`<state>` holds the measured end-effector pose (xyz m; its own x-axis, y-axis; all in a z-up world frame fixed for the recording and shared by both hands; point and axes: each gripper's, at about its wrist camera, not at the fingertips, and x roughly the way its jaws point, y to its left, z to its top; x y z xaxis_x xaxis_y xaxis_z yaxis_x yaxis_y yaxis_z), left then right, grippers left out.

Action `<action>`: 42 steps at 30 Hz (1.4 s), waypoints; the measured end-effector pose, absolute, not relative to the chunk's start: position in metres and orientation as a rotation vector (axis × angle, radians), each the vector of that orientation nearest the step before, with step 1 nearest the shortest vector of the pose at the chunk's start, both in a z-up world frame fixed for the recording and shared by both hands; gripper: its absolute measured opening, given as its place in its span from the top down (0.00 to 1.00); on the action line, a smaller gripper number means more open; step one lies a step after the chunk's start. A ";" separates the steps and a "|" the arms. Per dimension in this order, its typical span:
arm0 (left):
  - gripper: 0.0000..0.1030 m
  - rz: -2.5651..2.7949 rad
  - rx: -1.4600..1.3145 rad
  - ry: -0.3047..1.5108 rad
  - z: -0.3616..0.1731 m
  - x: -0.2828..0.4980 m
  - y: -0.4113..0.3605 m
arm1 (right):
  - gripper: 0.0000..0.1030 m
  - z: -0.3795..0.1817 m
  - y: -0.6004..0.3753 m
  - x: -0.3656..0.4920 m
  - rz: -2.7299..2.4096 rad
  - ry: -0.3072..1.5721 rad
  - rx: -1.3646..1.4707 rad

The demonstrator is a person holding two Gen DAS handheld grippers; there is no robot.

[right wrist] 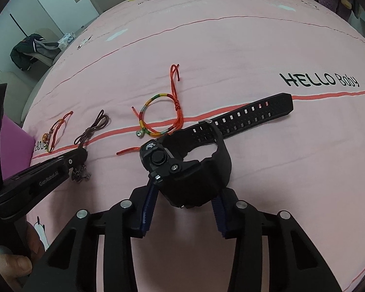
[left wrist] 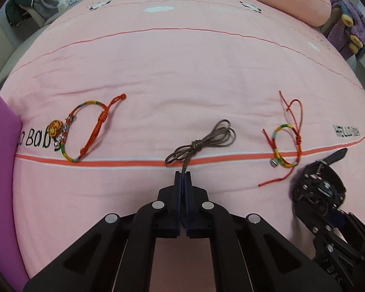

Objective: Organize jewelry
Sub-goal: 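Grasp the brown cord necklace with the left tool while the right tool grasps the black watch, then lift the necklace and watch and carry both over the purple tub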

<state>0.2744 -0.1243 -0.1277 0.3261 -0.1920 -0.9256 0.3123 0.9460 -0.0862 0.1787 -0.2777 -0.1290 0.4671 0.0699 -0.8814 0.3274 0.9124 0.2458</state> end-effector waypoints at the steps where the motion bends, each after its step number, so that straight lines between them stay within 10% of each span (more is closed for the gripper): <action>1: 0.98 -0.346 0.099 1.203 -0.126 0.271 -0.123 | 0.63 -0.129 -0.277 0.178 -0.160 1.080 0.415; 42: 0.98 -0.341 0.012 1.123 -0.007 0.166 -0.023 | 0.79 -0.033 -0.225 0.094 -0.017 0.970 0.428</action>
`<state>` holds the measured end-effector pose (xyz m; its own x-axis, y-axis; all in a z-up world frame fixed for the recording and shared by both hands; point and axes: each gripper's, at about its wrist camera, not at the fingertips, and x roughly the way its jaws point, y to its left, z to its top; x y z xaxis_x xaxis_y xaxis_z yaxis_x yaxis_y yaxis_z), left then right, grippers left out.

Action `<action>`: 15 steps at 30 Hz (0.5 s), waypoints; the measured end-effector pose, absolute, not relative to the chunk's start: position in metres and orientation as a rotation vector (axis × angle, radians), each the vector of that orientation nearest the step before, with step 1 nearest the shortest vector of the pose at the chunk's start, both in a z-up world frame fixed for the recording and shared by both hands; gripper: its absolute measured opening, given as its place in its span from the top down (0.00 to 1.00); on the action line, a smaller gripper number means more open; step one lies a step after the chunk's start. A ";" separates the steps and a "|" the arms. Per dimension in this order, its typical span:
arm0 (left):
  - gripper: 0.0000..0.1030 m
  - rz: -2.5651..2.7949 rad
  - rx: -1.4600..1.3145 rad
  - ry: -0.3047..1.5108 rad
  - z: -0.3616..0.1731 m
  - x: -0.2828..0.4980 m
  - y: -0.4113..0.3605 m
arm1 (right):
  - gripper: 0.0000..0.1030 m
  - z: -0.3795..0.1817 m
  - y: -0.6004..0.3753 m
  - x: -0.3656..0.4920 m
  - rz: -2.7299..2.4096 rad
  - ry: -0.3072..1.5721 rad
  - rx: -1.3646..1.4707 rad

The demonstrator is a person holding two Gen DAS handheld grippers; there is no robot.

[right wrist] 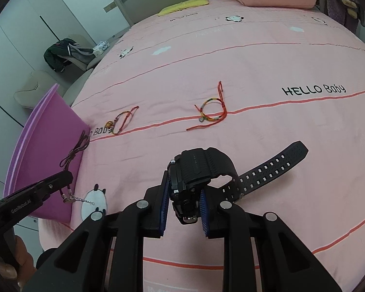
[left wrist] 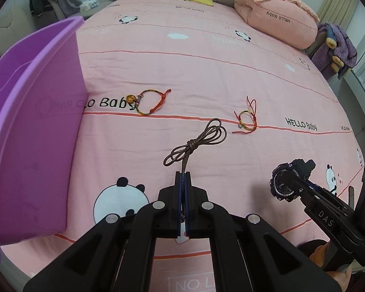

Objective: Organize jewelry
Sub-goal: 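Lift the necklace and watch and carry both over the purple tub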

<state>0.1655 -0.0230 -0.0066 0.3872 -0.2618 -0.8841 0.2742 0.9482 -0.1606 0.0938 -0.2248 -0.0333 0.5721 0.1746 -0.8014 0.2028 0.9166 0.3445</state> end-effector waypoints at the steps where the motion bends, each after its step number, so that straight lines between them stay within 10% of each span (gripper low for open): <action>1: 0.98 -0.339 0.012 1.116 -0.002 0.163 -0.020 | 0.79 -0.028 -0.221 0.093 -0.008 0.962 0.423; 15: 0.98 -0.243 -0.051 1.006 0.076 0.151 0.064 | 0.79 0.068 -0.122 0.108 0.205 0.843 0.350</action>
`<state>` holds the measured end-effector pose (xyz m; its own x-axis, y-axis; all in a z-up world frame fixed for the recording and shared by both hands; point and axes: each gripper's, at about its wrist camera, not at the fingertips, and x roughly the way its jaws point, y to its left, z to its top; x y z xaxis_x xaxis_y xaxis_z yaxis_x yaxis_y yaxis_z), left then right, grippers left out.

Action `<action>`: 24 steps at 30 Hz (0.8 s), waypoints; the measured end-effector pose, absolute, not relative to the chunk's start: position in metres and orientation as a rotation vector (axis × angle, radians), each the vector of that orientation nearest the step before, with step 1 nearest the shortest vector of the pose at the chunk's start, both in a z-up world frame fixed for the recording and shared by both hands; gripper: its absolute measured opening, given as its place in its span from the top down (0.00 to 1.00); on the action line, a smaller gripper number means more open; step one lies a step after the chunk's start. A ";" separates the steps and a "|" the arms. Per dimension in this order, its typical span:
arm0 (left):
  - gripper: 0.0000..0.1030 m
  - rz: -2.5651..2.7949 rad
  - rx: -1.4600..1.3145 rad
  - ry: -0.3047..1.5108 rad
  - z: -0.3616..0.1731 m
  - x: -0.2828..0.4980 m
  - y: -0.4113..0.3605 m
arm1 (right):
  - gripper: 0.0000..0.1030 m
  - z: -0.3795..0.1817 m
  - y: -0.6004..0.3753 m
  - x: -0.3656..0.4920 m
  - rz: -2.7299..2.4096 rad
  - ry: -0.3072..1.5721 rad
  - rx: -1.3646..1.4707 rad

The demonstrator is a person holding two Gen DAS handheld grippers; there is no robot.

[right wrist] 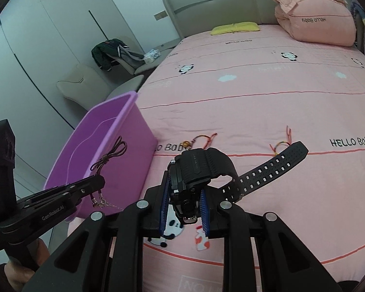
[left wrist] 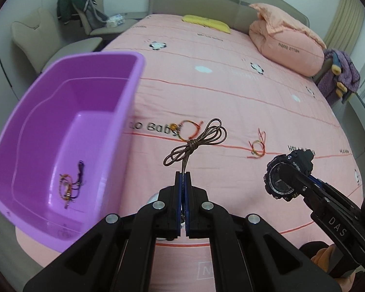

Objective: Organize jewelry
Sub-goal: 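Lift the necklace and watch and carry both over the purple tub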

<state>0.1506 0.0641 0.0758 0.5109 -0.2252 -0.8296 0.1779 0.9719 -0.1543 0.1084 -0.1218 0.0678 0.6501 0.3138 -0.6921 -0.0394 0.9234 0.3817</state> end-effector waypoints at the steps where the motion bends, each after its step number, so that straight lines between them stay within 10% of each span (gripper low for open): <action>1: 0.98 -0.233 -0.059 0.997 0.081 0.151 0.072 | 0.79 0.073 -0.113 0.112 0.224 0.838 0.345; 24: 0.98 0.121 -0.142 1.031 0.066 0.203 0.268 | 0.79 0.088 0.105 0.209 0.600 0.916 0.140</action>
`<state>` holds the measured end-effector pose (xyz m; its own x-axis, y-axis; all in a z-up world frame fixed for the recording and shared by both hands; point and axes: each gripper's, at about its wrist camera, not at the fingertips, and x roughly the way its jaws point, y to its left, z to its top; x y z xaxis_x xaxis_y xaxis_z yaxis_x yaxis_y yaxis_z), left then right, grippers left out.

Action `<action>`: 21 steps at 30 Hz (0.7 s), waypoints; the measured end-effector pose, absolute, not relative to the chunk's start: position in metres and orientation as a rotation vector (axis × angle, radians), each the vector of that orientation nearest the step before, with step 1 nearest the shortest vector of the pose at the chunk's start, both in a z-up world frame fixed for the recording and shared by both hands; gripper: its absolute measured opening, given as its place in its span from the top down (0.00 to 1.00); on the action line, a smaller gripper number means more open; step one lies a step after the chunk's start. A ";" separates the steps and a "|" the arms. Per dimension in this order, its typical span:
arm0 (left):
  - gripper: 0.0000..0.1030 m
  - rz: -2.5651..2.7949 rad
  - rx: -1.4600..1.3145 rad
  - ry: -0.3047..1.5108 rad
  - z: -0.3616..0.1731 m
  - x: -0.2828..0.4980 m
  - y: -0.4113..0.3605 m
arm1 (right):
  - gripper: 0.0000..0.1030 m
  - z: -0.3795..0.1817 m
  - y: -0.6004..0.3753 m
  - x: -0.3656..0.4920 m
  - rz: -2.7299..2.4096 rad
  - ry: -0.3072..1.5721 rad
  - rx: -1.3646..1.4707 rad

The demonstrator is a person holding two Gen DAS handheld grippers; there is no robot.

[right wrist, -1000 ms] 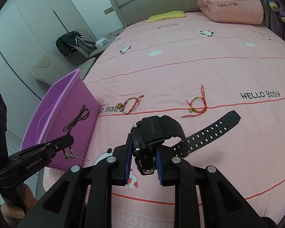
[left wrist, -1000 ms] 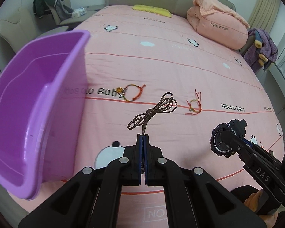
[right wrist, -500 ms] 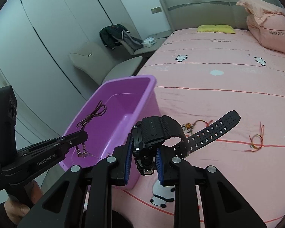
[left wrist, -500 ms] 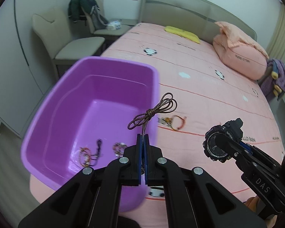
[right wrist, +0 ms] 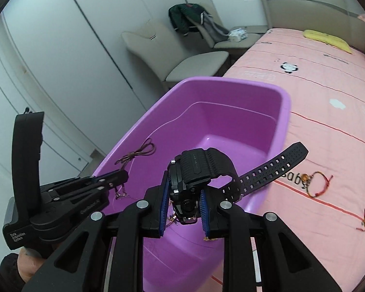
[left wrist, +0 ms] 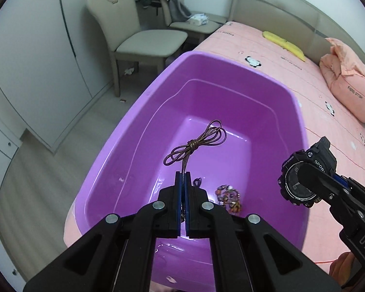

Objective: Organize jewelry
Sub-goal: 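Lift the necklace and watch and carry both over the purple tub, then open both tools to drop the necklace and watch into the tub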

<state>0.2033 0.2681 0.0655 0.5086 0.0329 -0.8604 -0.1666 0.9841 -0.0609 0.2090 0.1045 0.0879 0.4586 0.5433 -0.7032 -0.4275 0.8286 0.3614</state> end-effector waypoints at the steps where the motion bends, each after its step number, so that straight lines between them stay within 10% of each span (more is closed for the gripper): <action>1: 0.97 0.126 -0.144 1.038 0.062 0.204 0.268 | 0.79 0.086 0.112 0.211 0.607 0.921 0.121; 21: 0.96 0.137 -0.099 1.160 0.026 0.215 0.271 | 0.79 0.035 0.149 0.252 0.580 1.113 0.041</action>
